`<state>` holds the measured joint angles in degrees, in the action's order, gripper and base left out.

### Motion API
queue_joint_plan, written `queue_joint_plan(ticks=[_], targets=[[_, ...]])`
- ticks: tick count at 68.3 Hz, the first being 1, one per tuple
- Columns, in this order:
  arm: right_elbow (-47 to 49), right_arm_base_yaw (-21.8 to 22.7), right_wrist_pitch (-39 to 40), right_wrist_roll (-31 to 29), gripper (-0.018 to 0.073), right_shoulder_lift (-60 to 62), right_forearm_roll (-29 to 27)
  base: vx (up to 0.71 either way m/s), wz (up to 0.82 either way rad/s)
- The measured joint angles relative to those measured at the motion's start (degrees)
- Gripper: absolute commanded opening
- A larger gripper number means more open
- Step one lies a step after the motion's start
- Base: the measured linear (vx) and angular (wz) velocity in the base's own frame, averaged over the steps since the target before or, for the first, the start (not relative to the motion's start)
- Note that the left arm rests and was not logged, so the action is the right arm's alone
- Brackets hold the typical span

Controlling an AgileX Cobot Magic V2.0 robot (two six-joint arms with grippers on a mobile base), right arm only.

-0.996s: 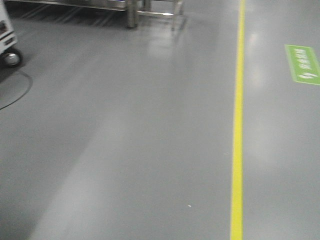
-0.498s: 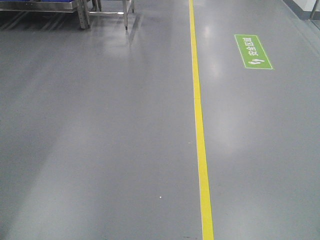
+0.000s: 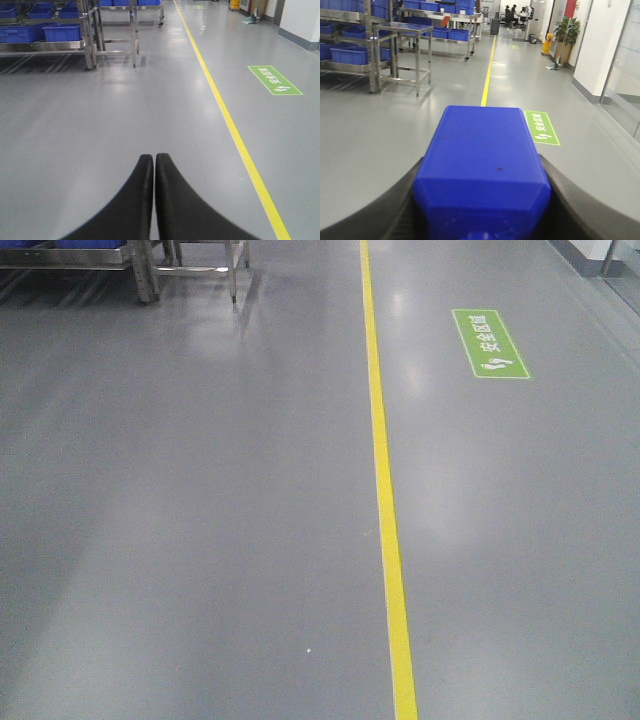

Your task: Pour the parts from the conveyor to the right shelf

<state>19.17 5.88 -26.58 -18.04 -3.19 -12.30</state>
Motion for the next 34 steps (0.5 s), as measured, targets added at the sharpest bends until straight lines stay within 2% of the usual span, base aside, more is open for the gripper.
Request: queue_joint_plan(ticks=[17, 34], targets=[[0.0, 0.0, 0.05, 0.0, -0.0006, 0.0, 0.0, 0.27, -0.16], [0.0, 0.0, 0.05, 0.0, -0.0006, 0.0, 0.0, 0.39, -0.08]])
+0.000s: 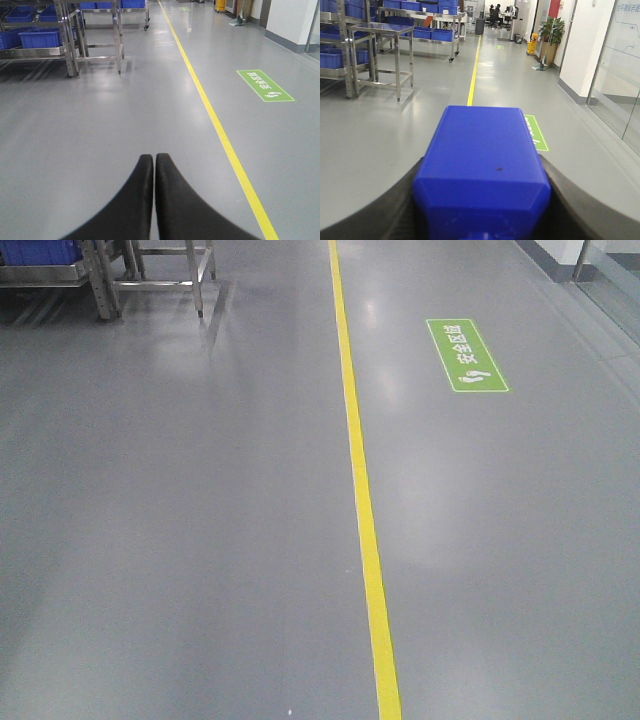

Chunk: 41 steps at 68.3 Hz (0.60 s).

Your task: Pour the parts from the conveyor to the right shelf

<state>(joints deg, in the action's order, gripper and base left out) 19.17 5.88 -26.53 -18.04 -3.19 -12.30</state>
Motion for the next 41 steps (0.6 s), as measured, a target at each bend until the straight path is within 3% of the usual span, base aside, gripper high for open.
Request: queue_joint_plan(ticks=[41], targets=[[0.0, 0.0, -0.05, 0.0, -0.0006, 0.0, 0.0, 0.54, -0.07]])
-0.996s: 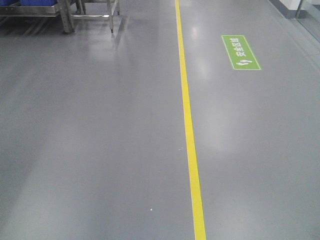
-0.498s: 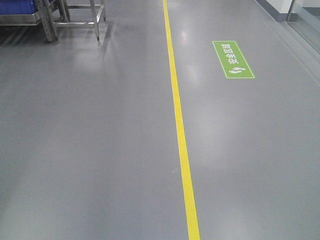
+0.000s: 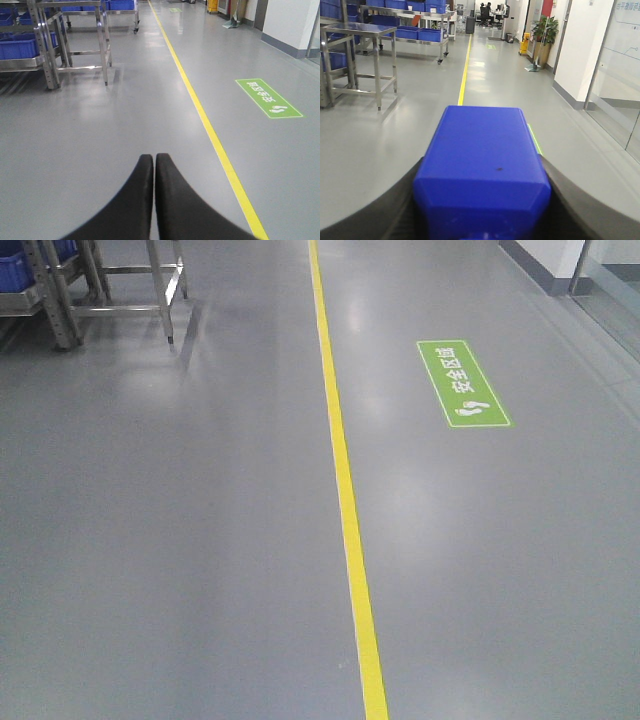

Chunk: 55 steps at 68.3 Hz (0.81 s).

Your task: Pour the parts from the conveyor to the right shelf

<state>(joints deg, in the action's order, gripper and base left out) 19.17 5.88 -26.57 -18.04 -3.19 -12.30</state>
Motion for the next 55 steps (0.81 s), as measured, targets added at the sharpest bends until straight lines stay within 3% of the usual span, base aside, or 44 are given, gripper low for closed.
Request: queue_joint_plan(ticks=[55], targets=[[0.0, 0.0, 0.0, 0.0, -0.0006, 0.0, 0.0, 0.69, -0.05]])
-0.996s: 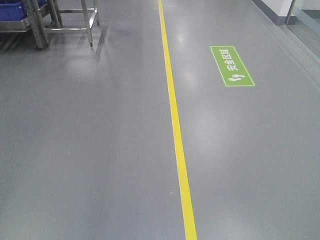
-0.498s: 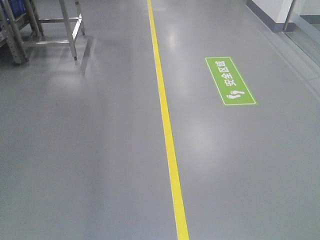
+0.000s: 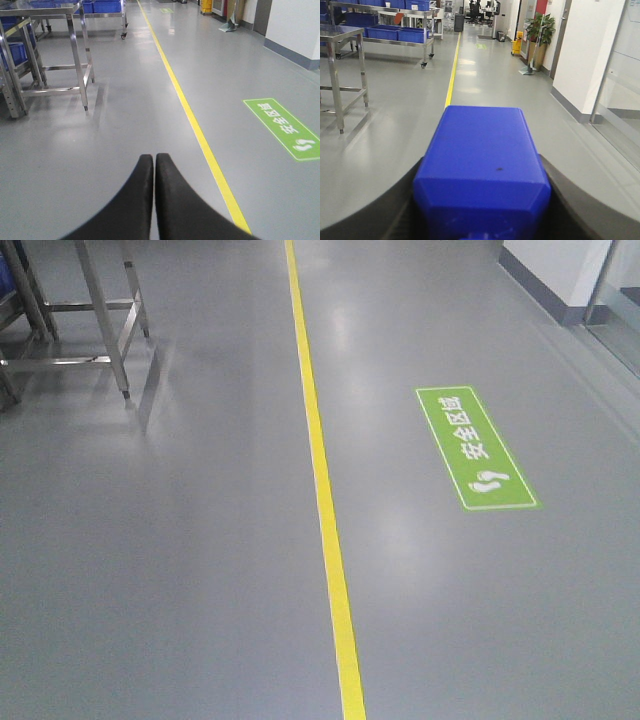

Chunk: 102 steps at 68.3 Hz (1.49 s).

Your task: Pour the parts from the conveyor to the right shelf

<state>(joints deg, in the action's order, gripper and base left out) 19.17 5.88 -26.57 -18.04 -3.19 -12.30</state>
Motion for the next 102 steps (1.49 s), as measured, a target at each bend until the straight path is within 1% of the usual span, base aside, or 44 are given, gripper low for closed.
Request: queue_joint_plan(ticks=[52, 102], targets=[[0.0, 0.0, 0.0, 0.0, -0.0006, 0.0, 0.0, 0.8, 0.1], [0.0, 0.0, 0.0, 0.0, -0.0006, 0.0, 0.0, 0.81, 0.0]])
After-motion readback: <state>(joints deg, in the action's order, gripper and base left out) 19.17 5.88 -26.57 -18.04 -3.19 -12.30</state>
